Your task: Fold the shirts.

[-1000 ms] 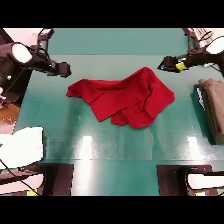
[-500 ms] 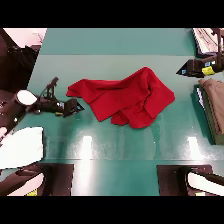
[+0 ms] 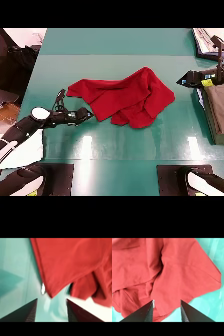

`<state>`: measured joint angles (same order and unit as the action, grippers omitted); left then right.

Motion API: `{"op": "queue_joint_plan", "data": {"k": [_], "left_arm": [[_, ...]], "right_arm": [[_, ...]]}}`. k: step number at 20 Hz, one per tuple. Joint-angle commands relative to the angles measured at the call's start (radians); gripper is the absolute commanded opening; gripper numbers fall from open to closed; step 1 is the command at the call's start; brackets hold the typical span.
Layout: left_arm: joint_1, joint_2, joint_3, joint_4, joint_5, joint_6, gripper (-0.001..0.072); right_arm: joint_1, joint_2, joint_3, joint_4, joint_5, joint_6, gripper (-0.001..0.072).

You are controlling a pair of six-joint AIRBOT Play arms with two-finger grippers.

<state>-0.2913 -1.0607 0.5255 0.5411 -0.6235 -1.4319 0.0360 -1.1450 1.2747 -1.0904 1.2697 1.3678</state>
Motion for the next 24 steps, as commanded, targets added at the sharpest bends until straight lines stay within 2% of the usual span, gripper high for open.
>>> {"op": "queue_joint_plan", "data": {"k": [1,7,15,16,17,18,21,24], "left_arm": [[-0.103,-0.028,-0.009,-0.011,0.111,-0.063,0.0427],[-0.146,-0.142,-0.008,-0.101,0.119,-0.060,0.0428],[-0.145,-0.215,0.074,-0.124,0.187,-0.061,0.0426],[-0.145,-0.215,0.087,-0.126,0.198,-0.061,0.0370],[-0.145,-0.215,0.101,-0.126,0.201,-0.052,0.0128],[-0.145,-0.215,0.118,-0.125,0.205,-0.032,0.0029],[-0.144,-0.194,0.179,-0.086,0.196,0.000,0.0025],[-0.080,-0.105,0.263,0.058,0.130,0.000,0.0025]], "right_arm": [[0.000,0.010,0.013,0.011,-0.011,0.000,0.0382],[0.000,0.010,0.024,0.045,-0.012,0.000,0.0382],[0.000,0.010,0.024,0.043,-0.013,0.000,0.0382],[0.000,0.010,0.024,0.043,-0.013,0.000,0.0382],[-0.001,0.010,0.024,0.042,-0.012,0.000,0.0382],[-0.001,0.010,0.024,0.039,-0.010,0.000,0.0382],[-0.001,0.009,0.023,-0.053,0.026,0.000,0.0383],[-0.053,0.009,-0.030,-0.090,0.065,0.000,0.0382]]}}
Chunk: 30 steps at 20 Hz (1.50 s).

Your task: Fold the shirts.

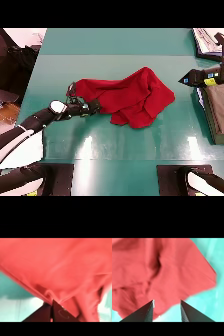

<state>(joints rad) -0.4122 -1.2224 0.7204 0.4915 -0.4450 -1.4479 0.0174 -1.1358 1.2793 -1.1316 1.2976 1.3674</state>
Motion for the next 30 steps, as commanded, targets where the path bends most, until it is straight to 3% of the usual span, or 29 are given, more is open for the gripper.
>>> {"op": "queue_joint_plan", "data": {"k": [1,6,11,13,19,21,24,26,28,30], "left_arm": [[0.079,0.097,0.102,0.164,-0.095,0.015,0.0025],[0.252,0.250,0.252,0.345,-0.311,0.015,0.0025],[0.260,0.256,0.277,0.374,-0.415,0.015,0.0025],[0.260,0.256,0.276,0.375,-0.446,0.014,0.0025],[0.260,0.256,0.276,0.374,-0.464,0.007,0.0026],[0.260,0.256,0.276,0.374,-0.465,0.007,0.0026],[0.260,0.256,0.276,0.374,-0.465,0.007,0.0026],[0.260,0.256,0.276,0.374,-0.465,0.007,0.0026],[0.260,0.256,0.276,0.374,-0.464,0.007,0.0026],[0.260,0.256,0.276,0.374,-0.465,0.008,0.0026]], "right_arm": [[-0.075,0.000,-0.072,-0.036,0.032,0.000,0.0382],[-0.271,-0.069,-0.274,0.152,-0.021,-0.061,0.0386],[-0.304,-0.264,-0.344,0.338,-0.123,-0.098,0.0388],[-0.304,-0.338,-0.322,0.419,-0.150,-0.117,0.0590],[-0.234,-0.484,-0.203,0.458,-0.157,-0.123,0.0588],[-0.195,-0.509,-0.171,0.458,-0.204,-0.123,0.0547],[-0.153,-0.509,-0.165,0.456,-0.294,-0.122,0.0542],[-0.149,-0.509,-0.165,0.450,-0.306,-0.123,0.0347],[-0.153,-0.508,-0.164,0.450,-0.311,-0.123,0.0236],[-0.168,-0.500,-0.165,0.450,-0.305,-0.124,0.0061]]}}
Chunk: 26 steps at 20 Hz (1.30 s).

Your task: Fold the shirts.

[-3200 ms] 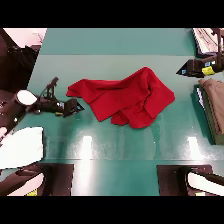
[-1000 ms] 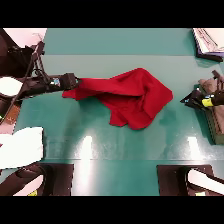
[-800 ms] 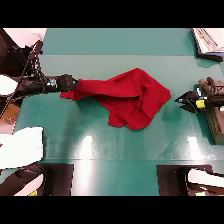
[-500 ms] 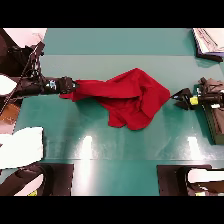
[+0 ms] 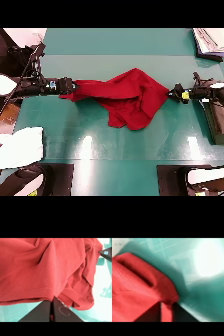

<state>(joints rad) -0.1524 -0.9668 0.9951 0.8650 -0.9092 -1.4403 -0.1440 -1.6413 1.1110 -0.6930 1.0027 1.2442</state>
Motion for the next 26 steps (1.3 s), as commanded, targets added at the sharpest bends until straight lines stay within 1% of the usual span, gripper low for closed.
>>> {"op": "queue_joint_plan", "data": {"k": [1,4,7,9,14,16,20,21,23,26], "left_arm": [[0.000,0.001,0.001,0.000,0.000,0.000,0.0026],[0.000,0.002,0.014,0.012,0.045,0.000,0.0026],[0.000,0.002,0.137,0.057,0.080,0.000,0.0025],[0.000,0.002,0.280,0.084,0.081,0.001,0.0025],[0.000,0.002,0.703,0.090,0.073,0.013,0.0025],[0.000,0.002,0.872,0.112,0.047,0.035,0.0025],[0.000,0.005,1.151,0.119,-0.001,0.034,0.0025],[0.000,0.021,1.183,0.113,-0.002,0.033,0.0025],[0.000,0.069,1.184,0.096,0.009,0.024,0.0025],[0.000,0.135,1.184,0.094,0.010,-0.029,0.0025]], "right_arm": [[-0.010,0.019,0.004,0.012,-0.010,-0.006,0.0014],[-0.040,0.112,0.005,0.012,-0.024,-0.016,0.0013],[-0.079,0.244,0.085,0.011,-0.009,-0.020,0.0014],[-0.095,0.329,0.202,0.011,0.008,-0.024,0.0013],[-0.087,0.502,0.515,0.010,-0.036,-0.024,0.0013],[-0.095,0.564,0.624,0.009,-0.035,-0.024,0.0013],[-0.139,0.679,0.789,0.007,-0.034,-0.024,0.0013],[-0.156,0.702,0.827,0.002,-0.034,-0.025,0.0013],[-0.185,0.744,0.908,-0.067,-0.026,-0.024,0.0013],[-0.211,0.800,0.974,-0.154,0.005,-0.022,0.0012]]}}
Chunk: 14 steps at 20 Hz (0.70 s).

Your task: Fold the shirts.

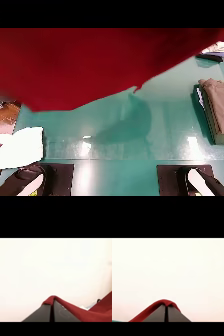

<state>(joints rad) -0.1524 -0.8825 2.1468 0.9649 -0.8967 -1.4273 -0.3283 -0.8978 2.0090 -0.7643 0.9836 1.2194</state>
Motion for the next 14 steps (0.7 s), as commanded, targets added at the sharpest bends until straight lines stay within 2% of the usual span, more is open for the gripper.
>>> {"op": "queue_joint_plan", "data": {"k": [1,5,7,9,11,14], "left_arm": [[0.000,0.064,0.036,-0.019,-0.013,-0.053,0.0024],[0.000,0.064,-0.032,-0.039,-0.156,-0.097,0.0024],[0.000,0.051,-0.179,0.060,-0.268,-0.136,0.0024],[0.000,0.009,-0.352,0.172,-0.375,-0.148,0.0024],[0.000,-0.064,-0.524,0.241,-0.405,-0.143,0.0025],[0.000,-0.227,-0.678,0.297,-0.363,-0.121,0.0025]], "right_arm": [[-0.035,0.078,0.065,-0.103,0.034,0.010,0.0011],[-0.081,0.132,-0.053,-0.105,0.115,0.065,0.0009],[-0.095,0.084,-0.080,-0.101,0.230,0.111,0.0009],[-0.067,-0.021,-0.060,-0.104,0.380,0.138,0.0009],[0.013,-0.159,-0.050,-0.123,0.480,0.189,0.0009],[0.198,-0.397,-0.051,-0.341,0.605,0.254,0.0009]]}}
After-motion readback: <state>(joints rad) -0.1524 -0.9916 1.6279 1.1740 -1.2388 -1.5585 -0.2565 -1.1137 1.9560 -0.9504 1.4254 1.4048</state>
